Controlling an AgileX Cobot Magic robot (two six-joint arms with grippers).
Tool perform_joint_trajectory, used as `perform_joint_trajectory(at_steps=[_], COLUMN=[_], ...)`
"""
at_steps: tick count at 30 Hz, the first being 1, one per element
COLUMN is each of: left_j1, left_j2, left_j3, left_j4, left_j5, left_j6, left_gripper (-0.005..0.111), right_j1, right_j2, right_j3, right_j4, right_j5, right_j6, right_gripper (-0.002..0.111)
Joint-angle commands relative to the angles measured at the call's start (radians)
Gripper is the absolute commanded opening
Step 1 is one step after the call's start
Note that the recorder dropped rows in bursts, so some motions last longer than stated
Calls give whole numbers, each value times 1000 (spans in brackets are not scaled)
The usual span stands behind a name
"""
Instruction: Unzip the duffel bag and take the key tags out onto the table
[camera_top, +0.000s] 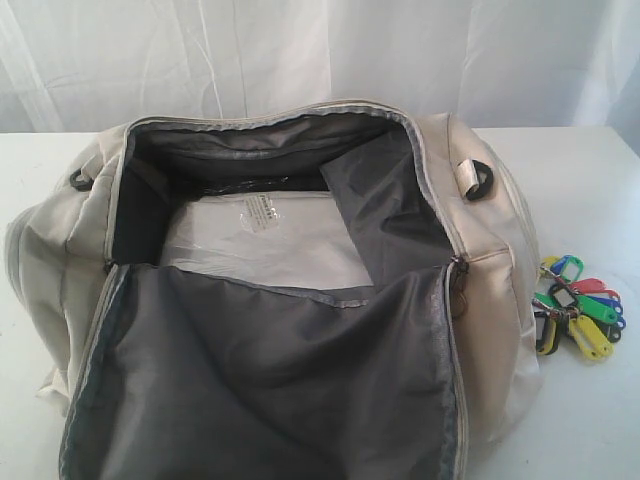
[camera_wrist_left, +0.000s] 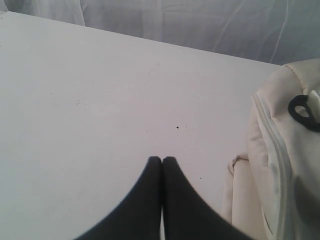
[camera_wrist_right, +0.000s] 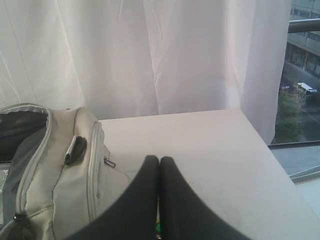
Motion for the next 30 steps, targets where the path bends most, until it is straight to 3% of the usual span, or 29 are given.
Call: perform_joint_trajectory(at_steps=[1,12,15,18,20,22,25,28,29,30], left_j1=[1,1,1,1,3,12,94,225,263,276], left_j2=[-3,6,15,15,15,15,15,23,23,20], left_j3=[5,5,-1,-18,-30,-30,-30,-18,-5,3], left_j4=[21,-7,-331,-650,-736,-745,-832,-1204,-1408,-1505], left_j5=[9,32,89,223,261,216,37,-247,-365,-414], left_j6=[-1,25,72,257,383,493,704,1178,1376,1450], left_gripper=[1,1,1,1,1,1,1,1,1,1], right_j1=[-6,-6,-6,-6,-6,-6,-6,-6,-6,-6], right_j2=[-16,-16,-16,-16,-16,-16,-16,-16,-16,-16], right_j3=[4,4,4,4,4,4,4,4,4,4], right_j4=[-1,-3,-3,-3,-3,-3,-3,-3,-3,-3], right_j5=[-1,-1,-1,-1,-1,-1,-1,-1,-1,-1], right_j6=[12,12,12,12,12,12,12,12,12,12], right_gripper=[0,0,0,0,0,0,0,0,0,0])
